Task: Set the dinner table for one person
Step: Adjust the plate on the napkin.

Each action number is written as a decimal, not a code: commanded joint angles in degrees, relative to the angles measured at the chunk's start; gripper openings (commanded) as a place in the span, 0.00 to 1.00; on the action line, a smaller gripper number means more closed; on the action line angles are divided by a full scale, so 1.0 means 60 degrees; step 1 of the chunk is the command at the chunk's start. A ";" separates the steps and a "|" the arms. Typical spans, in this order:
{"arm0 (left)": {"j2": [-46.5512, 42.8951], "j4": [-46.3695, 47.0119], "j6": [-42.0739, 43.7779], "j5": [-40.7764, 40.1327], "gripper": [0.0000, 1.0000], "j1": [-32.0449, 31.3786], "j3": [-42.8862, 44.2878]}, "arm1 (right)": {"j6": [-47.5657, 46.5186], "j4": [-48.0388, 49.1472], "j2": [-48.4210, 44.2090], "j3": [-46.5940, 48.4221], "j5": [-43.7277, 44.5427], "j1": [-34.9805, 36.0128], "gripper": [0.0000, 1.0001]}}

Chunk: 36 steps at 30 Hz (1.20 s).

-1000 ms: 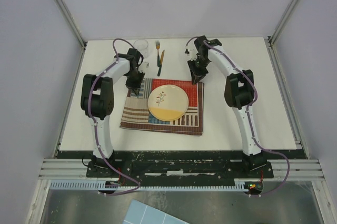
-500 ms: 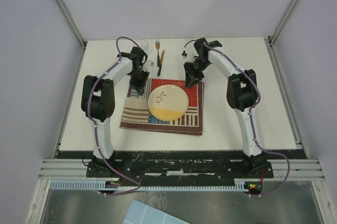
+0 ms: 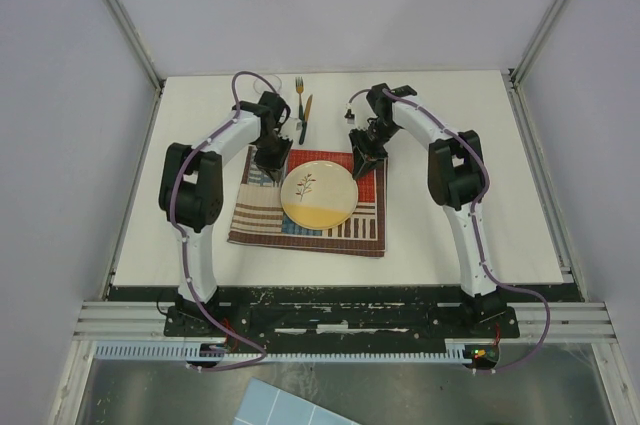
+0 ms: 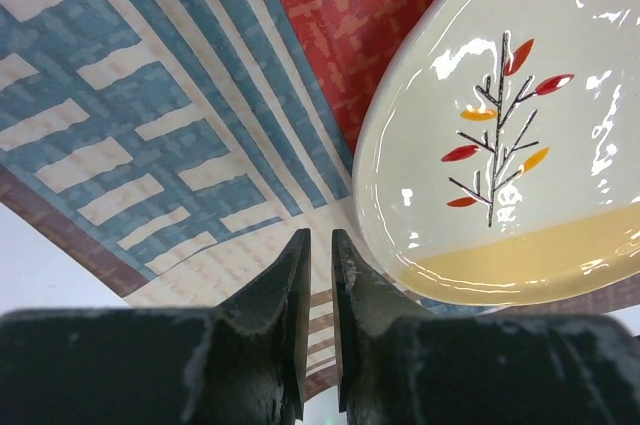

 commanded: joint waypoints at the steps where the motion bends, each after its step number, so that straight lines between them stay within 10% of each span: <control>1: 0.0052 0.0204 -0.0140 -0.0074 0.20 0.0014 -0.0062 | -0.0117 0.0050 0.0098 -0.0011 -0.0327 0.0052 0.29; 19: 0.0269 0.0380 -0.0088 -0.0270 0.27 0.0010 -0.0012 | -0.0038 0.0144 0.0609 0.0117 -0.0366 0.0143 0.34; 27: 0.0312 0.0510 -0.0103 -0.0212 0.27 0.0014 -0.0212 | -0.0127 0.0081 0.0628 0.0223 -0.0418 0.0388 0.03; 36: 0.0301 0.0526 -0.0103 -0.0158 0.27 0.0019 -0.0245 | -0.0219 0.0063 0.0259 0.0235 -0.0410 0.0542 0.02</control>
